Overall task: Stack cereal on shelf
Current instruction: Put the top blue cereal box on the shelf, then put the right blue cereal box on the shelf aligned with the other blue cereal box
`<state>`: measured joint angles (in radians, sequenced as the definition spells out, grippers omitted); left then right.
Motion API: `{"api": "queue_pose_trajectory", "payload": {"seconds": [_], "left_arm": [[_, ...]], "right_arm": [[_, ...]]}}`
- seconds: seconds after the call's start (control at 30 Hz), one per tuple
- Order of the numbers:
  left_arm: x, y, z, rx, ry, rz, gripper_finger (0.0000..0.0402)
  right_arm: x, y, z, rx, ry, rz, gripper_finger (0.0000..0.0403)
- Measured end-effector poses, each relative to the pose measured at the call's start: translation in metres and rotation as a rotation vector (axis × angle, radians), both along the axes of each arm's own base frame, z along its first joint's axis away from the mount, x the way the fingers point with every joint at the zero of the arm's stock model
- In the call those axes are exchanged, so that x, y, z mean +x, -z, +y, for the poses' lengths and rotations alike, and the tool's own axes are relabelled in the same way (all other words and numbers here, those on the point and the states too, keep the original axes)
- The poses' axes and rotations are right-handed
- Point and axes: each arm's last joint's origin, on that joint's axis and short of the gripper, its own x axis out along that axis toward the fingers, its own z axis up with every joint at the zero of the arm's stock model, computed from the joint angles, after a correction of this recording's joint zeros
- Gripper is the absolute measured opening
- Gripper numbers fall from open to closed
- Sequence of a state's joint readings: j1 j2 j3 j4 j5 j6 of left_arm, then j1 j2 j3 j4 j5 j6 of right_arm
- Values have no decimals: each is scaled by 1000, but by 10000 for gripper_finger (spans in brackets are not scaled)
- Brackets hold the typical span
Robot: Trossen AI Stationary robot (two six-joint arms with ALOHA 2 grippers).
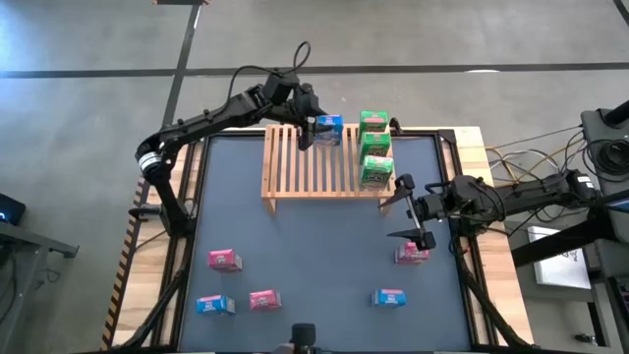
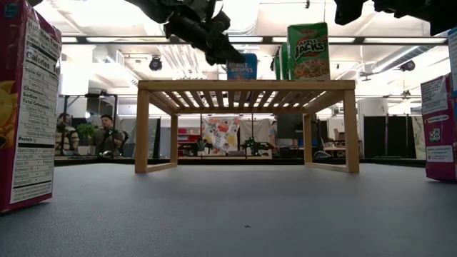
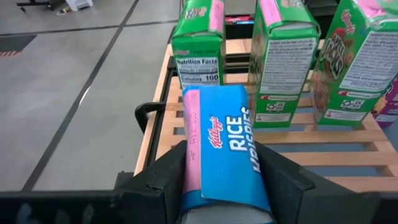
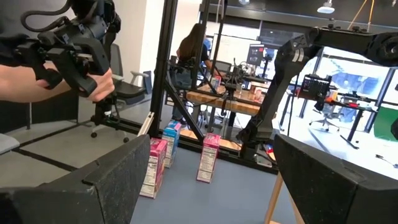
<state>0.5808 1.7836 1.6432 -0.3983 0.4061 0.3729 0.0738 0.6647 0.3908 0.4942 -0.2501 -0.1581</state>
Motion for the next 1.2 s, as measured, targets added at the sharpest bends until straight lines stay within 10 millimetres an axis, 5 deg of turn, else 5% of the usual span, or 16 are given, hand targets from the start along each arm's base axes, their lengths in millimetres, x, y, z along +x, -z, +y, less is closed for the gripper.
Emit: {"api": "queue_pose_trajectory", "payload": {"seconds": [0.5,0.83,1.2], "left_arm": [[-12,-7,-4,1,-80,57,240],[-39,-23,-19,11,-146,174,252],[-70,-20,-70,-101,-147,298,250]], "right_arm": [[0,1,0,-3,0,6,329],[0,1,0,-1,0,14,329],[0,2,0,24,-3,32,329]]}}
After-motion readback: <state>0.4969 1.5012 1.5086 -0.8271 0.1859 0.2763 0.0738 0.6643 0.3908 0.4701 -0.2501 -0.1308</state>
